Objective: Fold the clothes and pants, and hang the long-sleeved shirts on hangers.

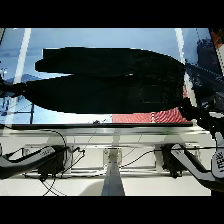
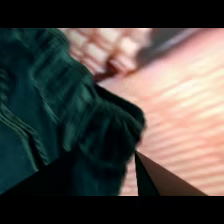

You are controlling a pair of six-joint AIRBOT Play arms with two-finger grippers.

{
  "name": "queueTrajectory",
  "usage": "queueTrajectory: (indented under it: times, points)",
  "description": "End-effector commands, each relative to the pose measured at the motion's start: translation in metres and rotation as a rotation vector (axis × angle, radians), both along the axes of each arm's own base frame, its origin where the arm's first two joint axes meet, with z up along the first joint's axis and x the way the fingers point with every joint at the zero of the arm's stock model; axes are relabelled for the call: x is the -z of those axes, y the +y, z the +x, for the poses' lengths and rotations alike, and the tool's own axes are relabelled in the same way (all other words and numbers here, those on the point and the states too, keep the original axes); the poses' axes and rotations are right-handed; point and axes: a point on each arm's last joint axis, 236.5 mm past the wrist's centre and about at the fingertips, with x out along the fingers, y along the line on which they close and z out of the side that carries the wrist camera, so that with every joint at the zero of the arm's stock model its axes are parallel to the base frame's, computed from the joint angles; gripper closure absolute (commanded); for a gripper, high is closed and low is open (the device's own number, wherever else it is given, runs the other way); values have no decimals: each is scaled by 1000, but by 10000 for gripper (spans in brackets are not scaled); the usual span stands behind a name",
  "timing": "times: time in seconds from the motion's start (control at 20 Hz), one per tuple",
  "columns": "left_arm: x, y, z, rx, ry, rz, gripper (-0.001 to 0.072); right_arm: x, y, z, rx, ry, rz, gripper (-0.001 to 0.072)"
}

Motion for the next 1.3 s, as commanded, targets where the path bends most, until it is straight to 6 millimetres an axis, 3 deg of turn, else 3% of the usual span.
queueTrajectory:
  times: [0.0, 0.05, 0.2, 0.3, 0.55, 0.75, 0.9, 1.1, 1.25]
  points:
    - [-1, 1, 1, -3, -8, 3, 683, 3, 0, 18, 10, -79, 26, 281]
    - [-1, 1, 1, -4, -8, 2, 683, 2, -1, 22, 0, -97, 15, 288]
    - [-1, -1, 2, -18, -12, -11, 683, -3, -3, 27, -39, -125, -20, 610]
    - [-2, -3, 3, -65, -18, -41, 683, -20, -2, 34, -102, -175, -60, 676]
    - [-20, -10, -4, -54, -29, -41, 683, -109, -17, 46, -138, -329, -264, 684]
    - [-64, -5, 4, -65, -163, 30, 683, -192, -20, 34, -181, -403, -471, 684]
    - [-106, -3, 31, -136, -366, 26, 684, -243, -27, 30, -58, -476, -491, 685]
    - [-139, -1, 78, -333, -616, -124, 686, -266, -46, 42, 87, -551, -448, 685]
    - [-141, -8, 114, -404, -716, -199, 687, -261, -52, 67, 143, -583, -404, 686]
